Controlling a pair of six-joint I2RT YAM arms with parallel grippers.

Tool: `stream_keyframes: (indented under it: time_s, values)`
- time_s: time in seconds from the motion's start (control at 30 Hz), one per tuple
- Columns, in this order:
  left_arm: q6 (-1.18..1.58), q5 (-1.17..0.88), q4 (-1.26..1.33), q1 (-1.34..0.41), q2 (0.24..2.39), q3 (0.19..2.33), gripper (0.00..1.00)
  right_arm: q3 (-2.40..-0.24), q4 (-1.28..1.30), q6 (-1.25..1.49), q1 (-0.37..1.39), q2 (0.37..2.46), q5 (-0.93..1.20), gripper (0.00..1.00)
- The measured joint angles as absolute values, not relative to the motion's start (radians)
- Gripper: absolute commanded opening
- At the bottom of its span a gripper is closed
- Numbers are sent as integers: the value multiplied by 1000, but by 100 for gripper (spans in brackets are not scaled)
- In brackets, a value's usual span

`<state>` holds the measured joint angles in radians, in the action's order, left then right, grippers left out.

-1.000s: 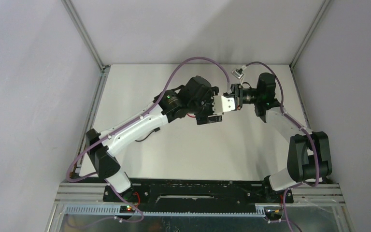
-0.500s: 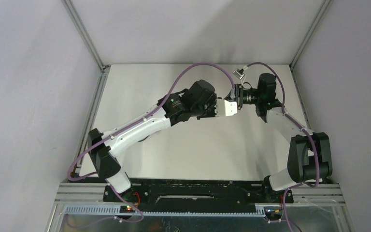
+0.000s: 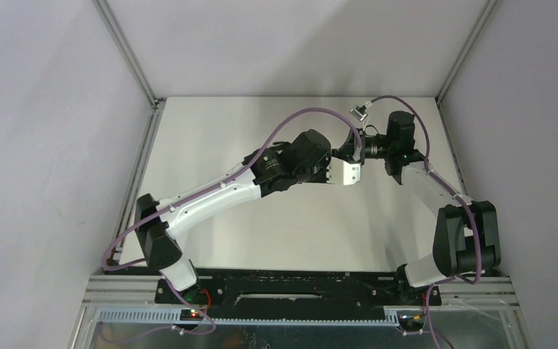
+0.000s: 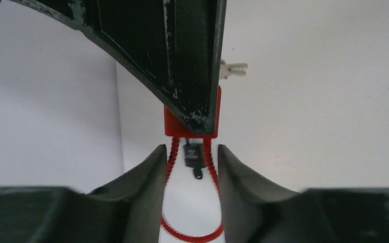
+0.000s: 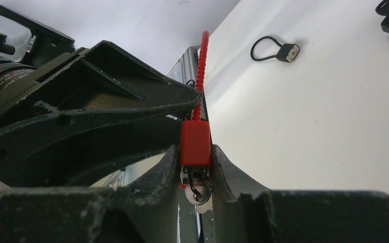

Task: Unlock with the key

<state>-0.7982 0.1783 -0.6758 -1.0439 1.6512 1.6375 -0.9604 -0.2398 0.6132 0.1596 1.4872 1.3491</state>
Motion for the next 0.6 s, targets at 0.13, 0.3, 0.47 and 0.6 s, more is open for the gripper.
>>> stream_keyframes:
  time_s: [0.13,0.3,0.47,0.6]
  values:
    - [-826,177,-674,-1050,1658,1637,65,-960,-234,609,162,1483,1350,0]
    - [-858,176,-673,-1058,1674,1637,53,-960,-230,600,167,1480,1351,0]
    - [-900,174,-670,-1055,1681,1637,39,-960,-198,575,169,1480,1356,0]
    - [-942,142,-685,-1047,1681,1638,24,-960,-176,554,169,1480,1356,0]
